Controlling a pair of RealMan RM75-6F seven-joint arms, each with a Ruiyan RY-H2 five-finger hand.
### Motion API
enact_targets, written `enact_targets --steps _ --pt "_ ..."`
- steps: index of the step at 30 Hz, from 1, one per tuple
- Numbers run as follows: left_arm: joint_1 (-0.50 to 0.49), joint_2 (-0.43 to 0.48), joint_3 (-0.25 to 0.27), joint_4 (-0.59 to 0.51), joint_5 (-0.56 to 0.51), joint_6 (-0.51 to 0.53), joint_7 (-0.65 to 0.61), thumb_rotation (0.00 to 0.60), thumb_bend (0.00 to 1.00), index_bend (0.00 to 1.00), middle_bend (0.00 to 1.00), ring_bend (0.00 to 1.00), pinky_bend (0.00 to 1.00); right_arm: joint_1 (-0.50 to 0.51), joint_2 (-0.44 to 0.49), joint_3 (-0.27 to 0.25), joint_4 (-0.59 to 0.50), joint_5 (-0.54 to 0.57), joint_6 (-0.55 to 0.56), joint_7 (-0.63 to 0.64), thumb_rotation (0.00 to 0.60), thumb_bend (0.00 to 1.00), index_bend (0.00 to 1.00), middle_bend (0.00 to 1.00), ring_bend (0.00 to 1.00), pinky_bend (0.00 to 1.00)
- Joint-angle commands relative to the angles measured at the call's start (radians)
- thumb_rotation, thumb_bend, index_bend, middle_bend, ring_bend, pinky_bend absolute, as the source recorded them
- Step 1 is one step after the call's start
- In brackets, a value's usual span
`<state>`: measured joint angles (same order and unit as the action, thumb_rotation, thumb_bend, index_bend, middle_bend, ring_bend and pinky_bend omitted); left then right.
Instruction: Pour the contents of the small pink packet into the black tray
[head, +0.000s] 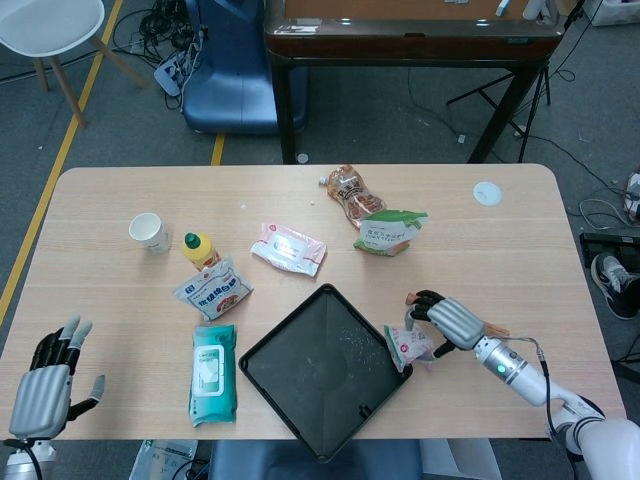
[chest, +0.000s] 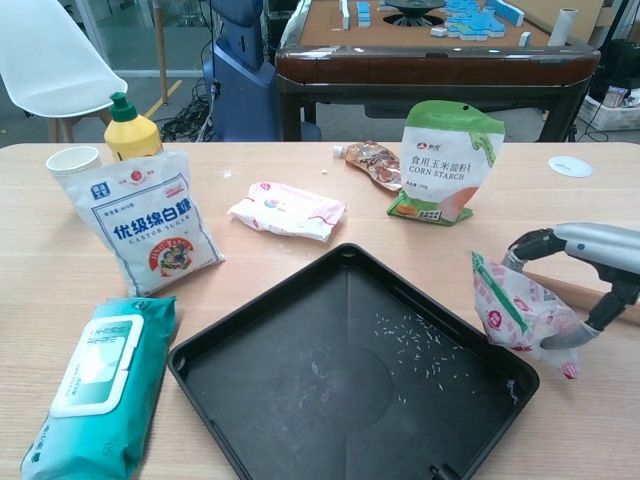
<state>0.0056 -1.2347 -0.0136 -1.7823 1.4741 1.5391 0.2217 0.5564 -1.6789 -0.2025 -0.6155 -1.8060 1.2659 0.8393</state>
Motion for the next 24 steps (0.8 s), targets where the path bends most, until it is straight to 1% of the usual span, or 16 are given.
enact_targets --steps 1,4,9,11,13,15,16,19,21,24 --pt "0.000 0.000 0.000 0.000 0.000 0.000 0.000 0.600 0.36 0.07 0.00 0.00 0.03 0.002 0.002 -0.004 0.000 -0.001 -0.005 -0.007 0.600 0.01 0.40 0.35 0.22 0.10" --pt "0.000 -0.001 0.002 0.001 0.000 -0.001 0.000 0.600 0.36 0.07 0.00 0.00 0.03 0.004 0.002 -0.008 -0.003 -0.002 -0.005 -0.010 0.600 0.00 0.35 0.34 0.20 0.09" --pt "0.001 0.001 0.001 -0.001 0.002 0.004 0.001 0.600 0.36 0.07 0.00 0.00 0.03 0.002 0.008 -0.006 -0.008 0.002 0.004 -0.020 0.600 0.00 0.31 0.30 0.17 0.07" --pt "0.002 0.002 0.000 -0.002 0.003 0.005 0.001 0.600 0.36 0.07 0.00 0.00 0.03 -0.002 0.017 -0.004 -0.018 0.005 0.014 -0.031 0.600 0.00 0.27 0.28 0.15 0.05" --pt "0.001 0.002 0.001 -0.002 0.003 0.003 0.000 0.600 0.36 0.07 0.00 0.00 0.03 -0.006 0.029 -0.001 -0.033 0.008 0.023 -0.042 0.600 0.00 0.19 0.24 0.13 0.04" --pt "0.000 0.003 0.001 -0.003 0.004 0.001 0.000 0.600 0.36 0.07 0.00 0.00 0.03 -0.014 0.050 0.007 -0.055 0.016 0.039 -0.067 0.600 0.00 0.14 0.22 0.12 0.04" --pt "-0.001 0.004 0.001 -0.003 0.006 0.001 0.000 0.600 0.36 0.07 0.00 0.00 0.03 -0.020 0.067 0.011 -0.074 0.022 0.050 -0.085 0.600 0.00 0.13 0.21 0.11 0.03" --pt "-0.003 0.007 -0.001 -0.003 0.007 0.001 -0.002 0.600 0.36 0.07 0.00 0.00 0.03 -0.038 0.117 0.024 -0.134 0.039 0.078 -0.131 0.600 0.00 0.12 0.20 0.11 0.03" --pt "-0.006 0.011 -0.003 -0.002 0.006 -0.002 -0.005 0.600 0.36 0.07 0.00 0.00 0.03 -0.056 0.166 0.043 -0.199 0.065 0.097 -0.178 0.600 0.00 0.12 0.20 0.11 0.03" --pt "-0.012 0.016 -0.007 0.001 0.007 -0.008 -0.012 0.600 0.36 0.07 0.00 0.00 0.03 -0.093 0.241 0.081 -0.312 0.119 0.128 -0.269 0.600 0.06 0.12 0.23 0.13 0.04"
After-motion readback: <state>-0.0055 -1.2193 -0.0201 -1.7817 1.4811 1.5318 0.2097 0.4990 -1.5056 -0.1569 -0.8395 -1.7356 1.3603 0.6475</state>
